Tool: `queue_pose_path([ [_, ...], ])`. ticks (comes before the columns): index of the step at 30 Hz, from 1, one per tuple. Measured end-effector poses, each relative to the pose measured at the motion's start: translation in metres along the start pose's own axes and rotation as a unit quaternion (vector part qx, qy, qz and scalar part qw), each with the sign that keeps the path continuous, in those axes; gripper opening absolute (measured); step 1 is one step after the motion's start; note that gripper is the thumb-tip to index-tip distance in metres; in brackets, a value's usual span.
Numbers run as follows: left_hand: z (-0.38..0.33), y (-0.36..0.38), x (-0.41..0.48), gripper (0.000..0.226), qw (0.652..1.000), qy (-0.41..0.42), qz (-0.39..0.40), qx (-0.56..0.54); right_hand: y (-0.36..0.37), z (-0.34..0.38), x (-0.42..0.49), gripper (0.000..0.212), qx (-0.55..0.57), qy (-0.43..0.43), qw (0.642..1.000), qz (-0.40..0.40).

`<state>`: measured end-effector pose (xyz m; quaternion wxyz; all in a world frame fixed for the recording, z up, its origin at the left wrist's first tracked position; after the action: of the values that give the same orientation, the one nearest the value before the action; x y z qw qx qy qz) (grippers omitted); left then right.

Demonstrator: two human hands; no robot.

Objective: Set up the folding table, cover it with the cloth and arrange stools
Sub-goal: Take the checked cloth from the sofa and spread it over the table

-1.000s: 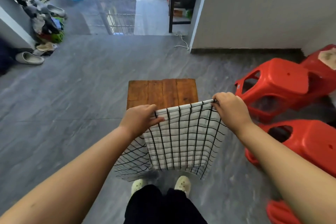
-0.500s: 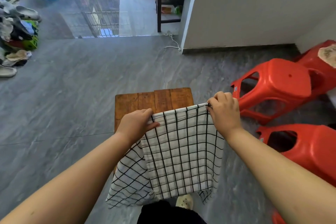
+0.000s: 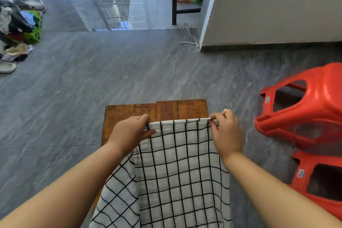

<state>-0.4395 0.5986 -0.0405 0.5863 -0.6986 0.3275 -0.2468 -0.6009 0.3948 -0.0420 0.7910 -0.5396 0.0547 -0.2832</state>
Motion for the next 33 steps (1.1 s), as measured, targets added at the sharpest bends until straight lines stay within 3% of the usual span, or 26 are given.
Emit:
queue_pose_path([
  [15,0.036,0.128,0.052,0.044,0.996,0.080,-0.007,0.036,0.155,-0.068,-0.004,0.008,0.029,-0.003,1.000,0.008],
  [27,0.051,0.164,0.096,0.044,0.989,0.131,0.011,0.075,0.200,-0.087,0.036,0.009,0.013,0.001,1.000,0.009],
  [33,0.049,0.156,0.145,0.051,0.987,0.125,-0.023,0.094,0.196,-0.104,0.082,0.015,-0.001,0.025,1.000,0.005],
])
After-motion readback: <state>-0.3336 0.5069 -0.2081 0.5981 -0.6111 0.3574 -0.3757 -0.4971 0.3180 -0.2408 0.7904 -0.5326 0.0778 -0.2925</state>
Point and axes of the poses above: each hand's wrist, its own x-axis towards the middle knuckle, its own y-axis out of the palm, z = x × y, the point moved 8 cm from there along x, towards the middle knuckle, and after that the axes turned 13 degrees about -y, right-handed, at the moved point
